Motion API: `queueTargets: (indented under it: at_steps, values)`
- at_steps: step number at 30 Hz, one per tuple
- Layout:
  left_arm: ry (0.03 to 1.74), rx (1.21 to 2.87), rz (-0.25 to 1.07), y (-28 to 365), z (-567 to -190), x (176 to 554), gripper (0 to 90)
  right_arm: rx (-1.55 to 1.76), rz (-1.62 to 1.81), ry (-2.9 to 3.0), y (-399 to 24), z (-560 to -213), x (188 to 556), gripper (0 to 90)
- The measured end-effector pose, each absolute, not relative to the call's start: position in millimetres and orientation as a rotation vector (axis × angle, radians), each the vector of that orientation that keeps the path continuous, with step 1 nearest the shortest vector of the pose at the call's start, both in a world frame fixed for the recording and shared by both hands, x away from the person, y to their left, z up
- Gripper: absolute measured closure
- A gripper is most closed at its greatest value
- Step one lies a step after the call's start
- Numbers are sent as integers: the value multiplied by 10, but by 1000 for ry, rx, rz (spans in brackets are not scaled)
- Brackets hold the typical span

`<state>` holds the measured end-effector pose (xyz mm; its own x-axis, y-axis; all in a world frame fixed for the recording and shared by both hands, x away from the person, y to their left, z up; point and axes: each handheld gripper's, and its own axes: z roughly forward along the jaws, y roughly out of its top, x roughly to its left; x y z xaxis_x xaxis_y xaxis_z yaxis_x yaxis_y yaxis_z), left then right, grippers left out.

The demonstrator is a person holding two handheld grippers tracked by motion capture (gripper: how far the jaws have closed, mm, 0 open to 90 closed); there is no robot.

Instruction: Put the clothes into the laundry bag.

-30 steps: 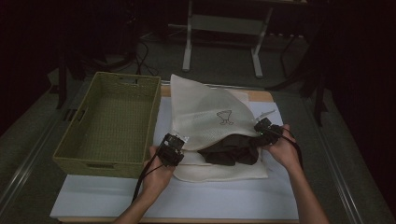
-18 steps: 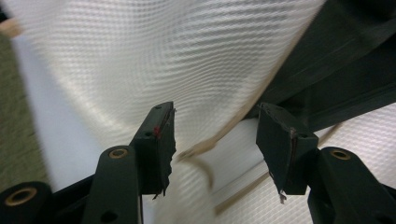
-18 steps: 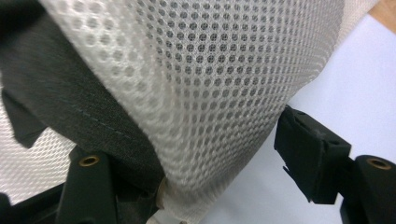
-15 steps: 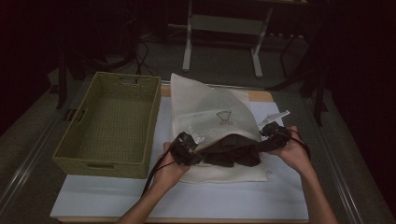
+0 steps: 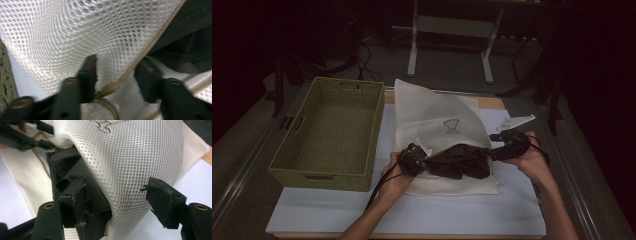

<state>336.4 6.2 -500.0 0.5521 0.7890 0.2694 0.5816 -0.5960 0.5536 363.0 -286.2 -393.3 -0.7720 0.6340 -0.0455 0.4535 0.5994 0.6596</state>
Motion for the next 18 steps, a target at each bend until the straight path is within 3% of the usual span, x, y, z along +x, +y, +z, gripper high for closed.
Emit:
queueTargets:
  at_steps: [2,3,18]
  values:
    - [1126,2367,721,83,-4966,3348,794,868,980,2565,-2871,-3897,3606,312]
    - [1126,2354,720,94,-4941,3336,812,863,991,2567,-2875,-3884,3597,312]
    - [1193,2141,716,463,-4600,3122,839,840,925,2548,-2651,-4033,3610,385]
